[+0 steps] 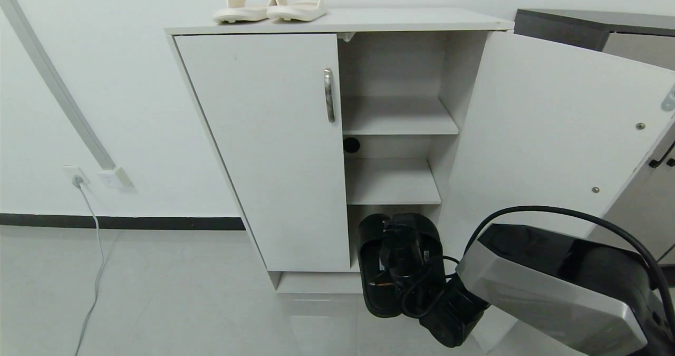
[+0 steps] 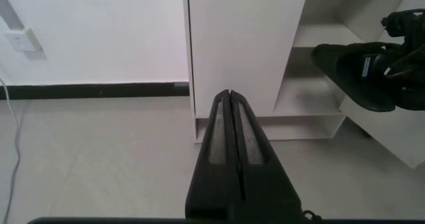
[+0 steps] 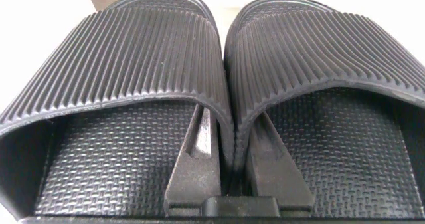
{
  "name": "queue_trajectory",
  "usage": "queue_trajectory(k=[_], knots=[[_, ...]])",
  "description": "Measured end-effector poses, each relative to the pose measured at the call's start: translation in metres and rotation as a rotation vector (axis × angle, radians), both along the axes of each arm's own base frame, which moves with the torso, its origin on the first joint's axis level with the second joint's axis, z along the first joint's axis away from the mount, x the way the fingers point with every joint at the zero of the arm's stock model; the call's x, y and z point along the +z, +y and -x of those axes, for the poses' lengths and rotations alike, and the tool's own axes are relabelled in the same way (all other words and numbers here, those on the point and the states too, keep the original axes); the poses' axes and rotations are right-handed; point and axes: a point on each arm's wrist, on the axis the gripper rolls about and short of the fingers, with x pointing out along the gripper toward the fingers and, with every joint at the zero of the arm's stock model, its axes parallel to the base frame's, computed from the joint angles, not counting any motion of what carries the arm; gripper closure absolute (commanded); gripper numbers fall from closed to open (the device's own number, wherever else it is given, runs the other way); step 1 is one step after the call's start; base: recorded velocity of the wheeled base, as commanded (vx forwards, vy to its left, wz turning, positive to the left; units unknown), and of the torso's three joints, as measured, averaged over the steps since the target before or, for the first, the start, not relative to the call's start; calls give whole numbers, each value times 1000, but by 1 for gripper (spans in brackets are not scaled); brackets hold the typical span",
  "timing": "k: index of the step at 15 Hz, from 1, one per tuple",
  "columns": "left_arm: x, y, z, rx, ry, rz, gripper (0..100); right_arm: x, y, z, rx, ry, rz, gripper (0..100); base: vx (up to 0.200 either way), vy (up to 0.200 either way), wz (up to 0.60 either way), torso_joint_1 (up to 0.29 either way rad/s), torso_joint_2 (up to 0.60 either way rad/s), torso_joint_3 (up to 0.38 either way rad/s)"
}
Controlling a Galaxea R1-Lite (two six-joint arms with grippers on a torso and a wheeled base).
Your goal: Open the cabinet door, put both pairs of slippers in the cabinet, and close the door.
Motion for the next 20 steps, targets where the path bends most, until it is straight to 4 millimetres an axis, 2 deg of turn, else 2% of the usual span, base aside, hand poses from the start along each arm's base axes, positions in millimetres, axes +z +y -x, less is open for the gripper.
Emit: queue_trajectory(k=[3, 9, 20], knots=[[0, 0, 0, 1, 0, 0, 100, -3, 1, -1, -4, -20, -16, 100, 0, 0, 0, 2, 6, -176], [0, 0, 0, 1, 0, 0, 100, -2, -2, -7, -2, -157, -30, 100, 0, 0, 0, 1, 0, -9], [0, 0, 0, 1, 0, 1, 100, -5, -5, -9, -4, -199, -6, 100, 200, 0, 0, 3, 2, 3]])
